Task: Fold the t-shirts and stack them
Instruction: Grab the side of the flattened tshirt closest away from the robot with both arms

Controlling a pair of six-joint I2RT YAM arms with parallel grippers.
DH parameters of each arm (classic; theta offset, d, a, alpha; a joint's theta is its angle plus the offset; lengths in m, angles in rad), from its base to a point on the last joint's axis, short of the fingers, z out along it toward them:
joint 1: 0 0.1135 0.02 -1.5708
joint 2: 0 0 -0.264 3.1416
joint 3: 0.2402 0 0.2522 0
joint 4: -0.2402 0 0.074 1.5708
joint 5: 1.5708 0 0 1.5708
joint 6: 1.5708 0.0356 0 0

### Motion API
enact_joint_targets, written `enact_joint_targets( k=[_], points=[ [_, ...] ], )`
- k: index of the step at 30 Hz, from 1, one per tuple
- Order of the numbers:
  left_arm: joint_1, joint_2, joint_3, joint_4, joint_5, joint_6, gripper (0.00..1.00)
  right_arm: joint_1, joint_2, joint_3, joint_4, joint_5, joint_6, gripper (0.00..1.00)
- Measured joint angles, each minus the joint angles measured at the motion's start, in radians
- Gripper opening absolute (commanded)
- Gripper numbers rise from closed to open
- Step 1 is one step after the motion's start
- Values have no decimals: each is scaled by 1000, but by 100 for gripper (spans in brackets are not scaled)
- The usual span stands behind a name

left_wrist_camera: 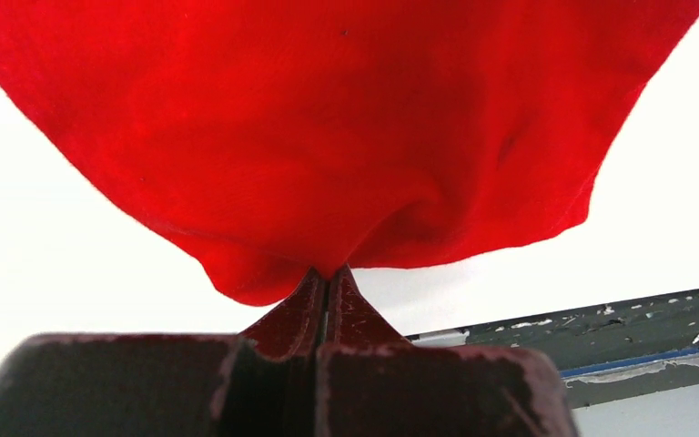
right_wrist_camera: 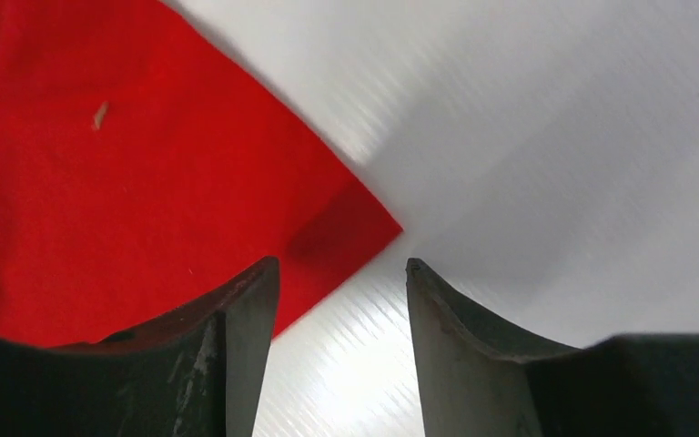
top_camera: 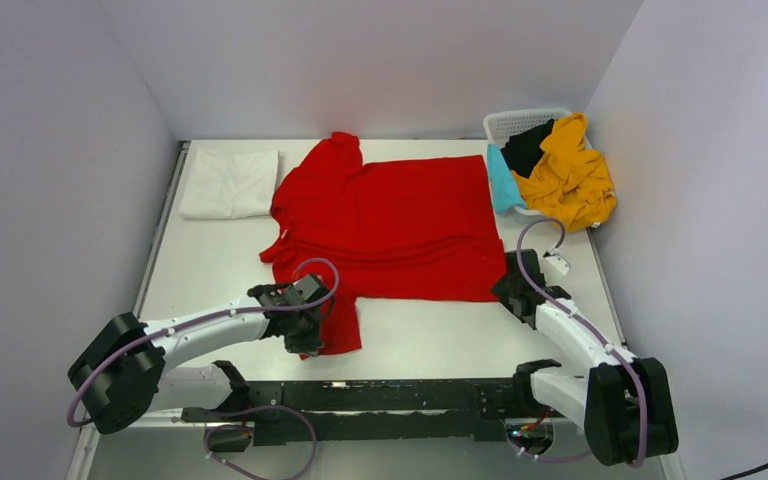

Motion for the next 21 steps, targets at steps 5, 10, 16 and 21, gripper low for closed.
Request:
enact_joint_targets(
  k=[5, 10, 16, 21],
  points=[
    [0, 6, 1, 14, 8, 0, 0, -36, 79, 11, 122, -4, -18, 45],
    [0, 8, 1, 26, 13, 0, 0, -55, 143, 30, 183, -23, -42, 13],
    [0, -3, -1, 29, 15, 0, 0, -57, 141, 42, 140, -82, -60, 0],
    [0, -91, -32, -38, 27, -4, 0, -56, 42, 62, -75, -151, -74, 0]
  ],
)
